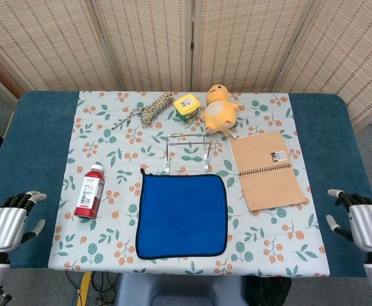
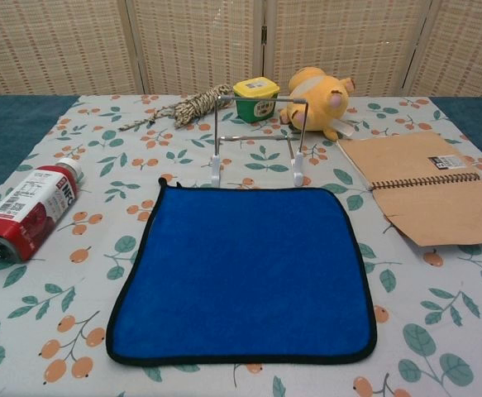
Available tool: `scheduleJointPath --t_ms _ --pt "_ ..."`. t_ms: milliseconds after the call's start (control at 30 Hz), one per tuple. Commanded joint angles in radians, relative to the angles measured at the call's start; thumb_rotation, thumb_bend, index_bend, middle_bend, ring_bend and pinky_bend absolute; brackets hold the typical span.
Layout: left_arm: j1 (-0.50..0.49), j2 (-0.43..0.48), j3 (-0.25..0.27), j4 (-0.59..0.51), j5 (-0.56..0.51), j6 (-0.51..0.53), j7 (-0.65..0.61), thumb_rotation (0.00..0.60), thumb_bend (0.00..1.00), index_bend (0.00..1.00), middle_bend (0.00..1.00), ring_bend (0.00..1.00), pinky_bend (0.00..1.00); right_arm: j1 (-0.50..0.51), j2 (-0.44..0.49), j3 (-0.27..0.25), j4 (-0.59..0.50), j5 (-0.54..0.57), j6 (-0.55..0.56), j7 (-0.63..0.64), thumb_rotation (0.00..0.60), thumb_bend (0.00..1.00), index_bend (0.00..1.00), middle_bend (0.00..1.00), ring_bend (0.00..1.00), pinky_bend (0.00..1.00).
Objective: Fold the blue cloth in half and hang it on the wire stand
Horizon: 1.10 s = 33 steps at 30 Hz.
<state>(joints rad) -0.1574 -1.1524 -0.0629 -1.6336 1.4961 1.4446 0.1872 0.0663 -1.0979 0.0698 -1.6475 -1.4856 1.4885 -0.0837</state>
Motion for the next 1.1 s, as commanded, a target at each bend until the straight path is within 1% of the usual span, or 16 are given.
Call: scheduleJointPath --t_ms 33,233,367,433,467,567,633,700,733,833,1100 --pt "-0.002 0.001 0.0 -0.001 0.0 -0.001 0.0 0.6 0.28 0.29 0.29 0.27 0.29 -0.002 -0.005 0.003 0.008 -0.004 0.008 0.006 0.6 0.28 0.29 0.46 0.38 0.43" --pt "-0.005 0.004 0.002 0.001 0.011 0.001 -0.011 0.6 0.28 0.29 0.29 0.27 0.29 -0.007 -0.011 0.002 0.021 -0.02 0.029 0.019 0.6 0.28 0.29 0.46 0.38 0.43" --pt "-0.011 0.011 0.008 0.002 0.035 0.002 -0.036 0.6 0.28 0.29 0.31 0.3 0.29 -0.008 -0.008 0.001 0.019 -0.036 0.04 0.028 0.6 0.28 0.29 0.46 0.38 0.43" --pt "-0.018 0.018 0.013 0.008 0.061 0.002 -0.056 0.6 0.28 0.29 0.33 0.32 0.31 -0.007 -0.004 0.0 0.016 -0.048 0.044 0.034 0.6 0.28 0.29 0.46 0.38 0.43" --pt "-0.023 0.022 0.018 0.012 0.079 0.002 -0.067 0.6 0.28 0.29 0.36 0.35 0.34 -0.005 0.0 0.0 0.013 -0.055 0.045 0.038 0.6 0.28 0.29 0.47 0.38 0.44" --pt "-0.038 0.023 0.03 0.036 0.152 0.021 -0.118 0.6 0.28 0.33 0.45 0.45 0.49 0.001 0.01 -0.005 0.004 -0.094 0.056 0.055 0.6 0.28 0.29 0.49 0.42 0.48" --pt "-0.041 0.022 0.033 0.044 0.169 0.026 -0.13 0.6 0.28 0.35 0.51 0.51 0.58 0.002 0.013 -0.006 0.003 -0.104 0.06 0.058 0.6 0.28 0.29 0.52 0.45 0.5" --pt "-0.06 0.023 0.044 0.049 0.222 0.027 -0.155 0.6 0.28 0.36 0.57 0.57 0.65 0.013 0.017 -0.011 -0.002 -0.148 0.067 0.055 0.6 0.28 0.29 0.55 0.48 0.53" --pt "-0.071 0.025 0.049 0.05 0.241 0.021 -0.167 0.6 0.28 0.37 0.6 0.6 0.68 0.017 0.02 -0.016 -0.005 -0.165 0.065 0.055 0.6 0.28 0.29 0.57 0.51 0.56" --pt "-0.102 0.029 0.061 0.047 0.289 -0.001 -0.18 0.6 0.28 0.37 0.65 0.65 0.72 0.035 0.026 -0.029 -0.014 -0.203 0.046 0.051 0.6 0.28 0.31 0.62 0.56 0.63" --pt "-0.194 -0.006 0.094 0.047 0.406 -0.081 -0.185 0.6 0.28 0.37 0.75 0.75 0.84 0.102 0.017 -0.072 -0.032 -0.323 -0.033 0.032 0.6 0.28 0.34 0.75 0.7 0.75"
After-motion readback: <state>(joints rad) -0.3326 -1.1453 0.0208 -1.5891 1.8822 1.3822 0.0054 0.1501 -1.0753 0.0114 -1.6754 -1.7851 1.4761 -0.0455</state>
